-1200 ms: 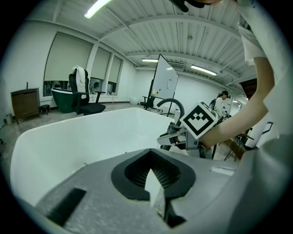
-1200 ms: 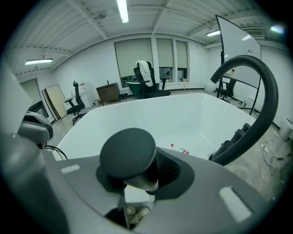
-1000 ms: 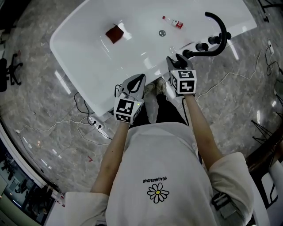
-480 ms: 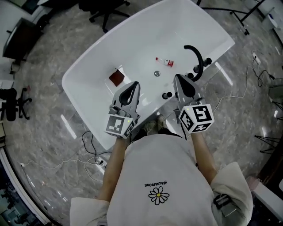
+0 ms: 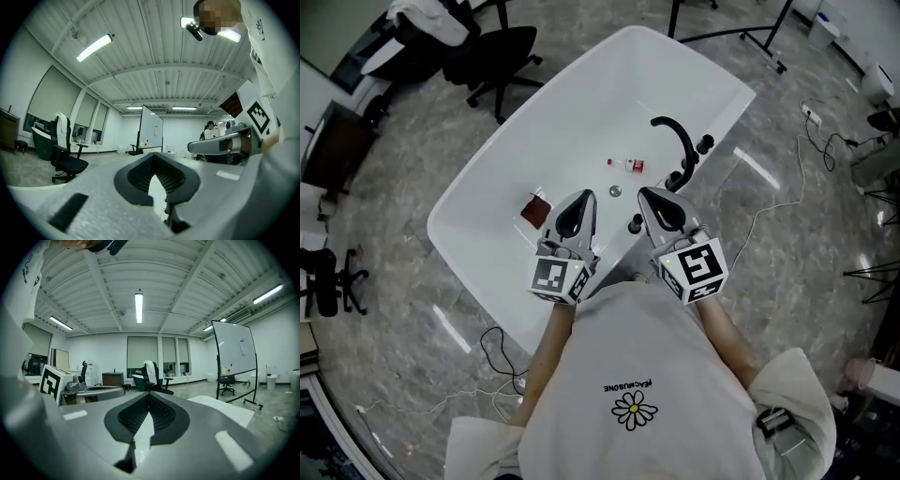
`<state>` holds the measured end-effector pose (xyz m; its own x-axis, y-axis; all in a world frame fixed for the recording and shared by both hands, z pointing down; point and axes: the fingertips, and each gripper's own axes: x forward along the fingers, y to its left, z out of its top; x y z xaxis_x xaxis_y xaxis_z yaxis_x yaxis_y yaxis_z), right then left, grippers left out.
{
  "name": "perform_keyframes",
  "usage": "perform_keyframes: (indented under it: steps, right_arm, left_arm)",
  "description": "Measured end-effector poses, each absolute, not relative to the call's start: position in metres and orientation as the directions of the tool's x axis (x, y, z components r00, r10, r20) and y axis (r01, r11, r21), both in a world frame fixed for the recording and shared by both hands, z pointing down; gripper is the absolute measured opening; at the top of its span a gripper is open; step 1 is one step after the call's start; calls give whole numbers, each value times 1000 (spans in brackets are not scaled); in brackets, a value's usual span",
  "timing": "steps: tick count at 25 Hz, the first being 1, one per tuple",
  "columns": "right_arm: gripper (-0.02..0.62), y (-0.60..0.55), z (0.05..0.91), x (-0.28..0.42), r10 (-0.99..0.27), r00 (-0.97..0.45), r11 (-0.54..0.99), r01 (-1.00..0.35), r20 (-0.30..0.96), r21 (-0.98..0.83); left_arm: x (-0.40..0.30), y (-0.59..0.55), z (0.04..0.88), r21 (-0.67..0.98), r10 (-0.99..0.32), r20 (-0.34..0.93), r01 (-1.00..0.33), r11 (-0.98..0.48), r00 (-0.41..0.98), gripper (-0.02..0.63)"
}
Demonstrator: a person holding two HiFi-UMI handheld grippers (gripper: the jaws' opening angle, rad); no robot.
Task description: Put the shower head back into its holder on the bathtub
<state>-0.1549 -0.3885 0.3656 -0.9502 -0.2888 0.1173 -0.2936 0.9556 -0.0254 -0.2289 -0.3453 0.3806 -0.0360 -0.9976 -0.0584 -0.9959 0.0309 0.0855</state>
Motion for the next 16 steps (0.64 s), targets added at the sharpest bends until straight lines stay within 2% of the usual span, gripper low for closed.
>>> perform_keyframes:
  steps: [16]
  right_arm:
    - [6,-381,354,-140,-337,-939,941,-338,67,-5]
  left_arm:
    - [-210,-351,369,37,-997,-71,-999,-36,34,0]
